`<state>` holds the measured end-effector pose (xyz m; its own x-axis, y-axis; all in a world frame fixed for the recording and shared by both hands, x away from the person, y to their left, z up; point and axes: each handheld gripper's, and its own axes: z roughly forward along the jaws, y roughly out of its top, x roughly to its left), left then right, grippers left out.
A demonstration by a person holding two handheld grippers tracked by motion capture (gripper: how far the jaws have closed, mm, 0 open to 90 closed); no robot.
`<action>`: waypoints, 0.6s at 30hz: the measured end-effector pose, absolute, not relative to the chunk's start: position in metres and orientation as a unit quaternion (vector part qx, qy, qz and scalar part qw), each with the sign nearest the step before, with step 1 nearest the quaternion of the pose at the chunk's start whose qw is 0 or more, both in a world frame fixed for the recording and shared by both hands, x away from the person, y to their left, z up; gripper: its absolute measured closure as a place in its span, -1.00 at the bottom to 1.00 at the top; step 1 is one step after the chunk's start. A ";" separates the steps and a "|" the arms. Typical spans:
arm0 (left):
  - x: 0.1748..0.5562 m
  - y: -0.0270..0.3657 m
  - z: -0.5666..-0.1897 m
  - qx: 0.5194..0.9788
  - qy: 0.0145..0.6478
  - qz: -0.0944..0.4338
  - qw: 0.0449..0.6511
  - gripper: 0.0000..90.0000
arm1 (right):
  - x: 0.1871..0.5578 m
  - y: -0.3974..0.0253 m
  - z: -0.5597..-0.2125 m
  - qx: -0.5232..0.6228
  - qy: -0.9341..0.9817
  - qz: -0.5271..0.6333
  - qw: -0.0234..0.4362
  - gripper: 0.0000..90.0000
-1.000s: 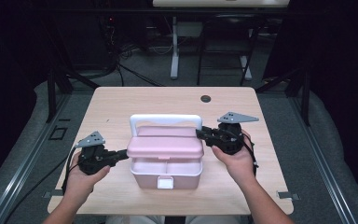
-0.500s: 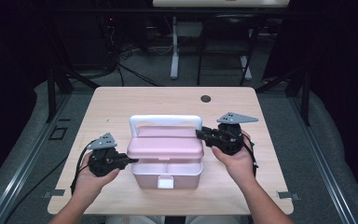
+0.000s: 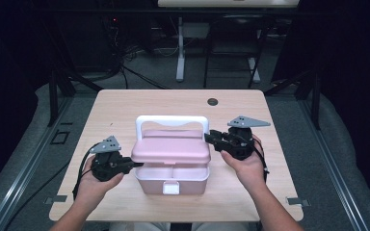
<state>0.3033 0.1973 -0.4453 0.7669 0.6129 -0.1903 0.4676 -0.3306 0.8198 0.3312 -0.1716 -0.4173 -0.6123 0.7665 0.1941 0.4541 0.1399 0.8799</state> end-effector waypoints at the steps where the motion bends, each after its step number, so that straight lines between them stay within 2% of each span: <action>1: 0.304 0.197 -0.444 0.812 0.332 0.076 0.473 0.99 | 0.330 -0.173 -0.417 0.414 0.738 0.511 0.154 0.57; 6: 0.308 0.197 -0.437 0.808 0.331 0.081 0.480 0.99 | 0.321 -0.181 -0.413 0.409 0.735 0.515 0.164 0.75; 10: 0.310 0.197 -0.432 0.806 0.333 0.083 0.483 0.99 | 0.316 -0.185 -0.413 0.408 0.734 0.514 0.176 0.80; 18: 0.321 0.196 -0.417 0.804 0.334 0.088 0.485 0.99 | 0.307 -0.195 -0.420 0.416 0.731 0.512 0.171 0.90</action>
<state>0.3215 0.1963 -0.4174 0.7617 0.6218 -0.1821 0.4510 -0.3070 0.8381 0.3070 -0.1953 -0.4204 -0.5953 0.7840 0.1761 0.4333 0.1286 0.8920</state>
